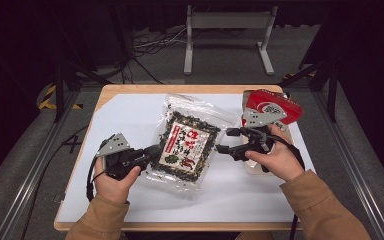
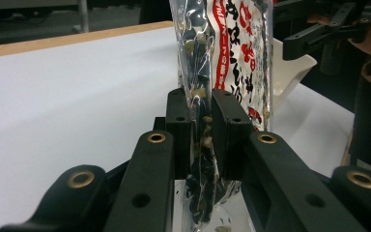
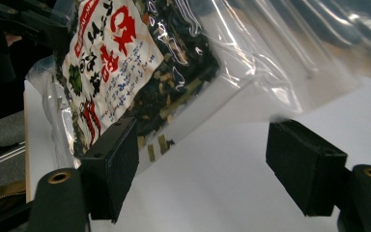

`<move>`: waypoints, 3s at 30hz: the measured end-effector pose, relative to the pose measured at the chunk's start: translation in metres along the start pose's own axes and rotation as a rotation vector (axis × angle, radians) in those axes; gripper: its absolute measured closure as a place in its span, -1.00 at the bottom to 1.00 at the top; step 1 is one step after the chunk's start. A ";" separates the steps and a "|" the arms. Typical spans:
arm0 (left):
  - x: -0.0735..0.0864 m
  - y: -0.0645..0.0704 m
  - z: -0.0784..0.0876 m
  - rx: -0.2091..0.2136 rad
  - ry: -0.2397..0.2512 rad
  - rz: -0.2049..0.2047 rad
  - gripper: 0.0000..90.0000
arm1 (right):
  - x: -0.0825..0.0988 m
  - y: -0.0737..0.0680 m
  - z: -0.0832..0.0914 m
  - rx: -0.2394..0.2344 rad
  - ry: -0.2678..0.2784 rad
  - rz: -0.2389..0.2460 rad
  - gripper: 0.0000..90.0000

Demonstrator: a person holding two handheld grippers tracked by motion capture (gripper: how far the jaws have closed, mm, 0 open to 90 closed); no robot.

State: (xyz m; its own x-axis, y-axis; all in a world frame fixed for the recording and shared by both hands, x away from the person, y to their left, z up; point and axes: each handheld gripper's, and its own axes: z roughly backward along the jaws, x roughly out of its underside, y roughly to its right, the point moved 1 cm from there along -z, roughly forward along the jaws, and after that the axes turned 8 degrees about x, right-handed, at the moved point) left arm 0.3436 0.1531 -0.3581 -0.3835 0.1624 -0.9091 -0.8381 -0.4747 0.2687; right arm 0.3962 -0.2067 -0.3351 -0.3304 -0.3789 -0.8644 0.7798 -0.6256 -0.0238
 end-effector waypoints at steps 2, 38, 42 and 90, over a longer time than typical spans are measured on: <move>0.000 0.002 -0.002 0.016 0.003 -0.013 0.74 | -0.003 -0.003 -0.001 -0.009 0.014 0.010 -0.37; 0.004 -0.001 -0.015 0.134 0.027 -0.038 0.21 | -0.031 -0.021 0.034 -0.294 -0.016 -0.012 0.69; 0.003 -0.003 -0.010 0.099 0.003 -0.059 0.09 | -0.035 -0.018 0.044 -0.242 -0.040 0.014 0.69; 0.038 -0.068 0.011 -0.214 -0.178 0.030 -0.51 | -0.064 0.041 0.168 0.207 -0.026 0.045 0.69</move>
State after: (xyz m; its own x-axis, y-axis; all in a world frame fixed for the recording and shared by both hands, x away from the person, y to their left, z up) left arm 0.3819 0.2007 -0.4075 -0.4850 0.2856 -0.8266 -0.7317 -0.6502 0.2046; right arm 0.3597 -0.3223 -0.1967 -0.3130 -0.4253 -0.8492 0.6690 -0.7334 0.1206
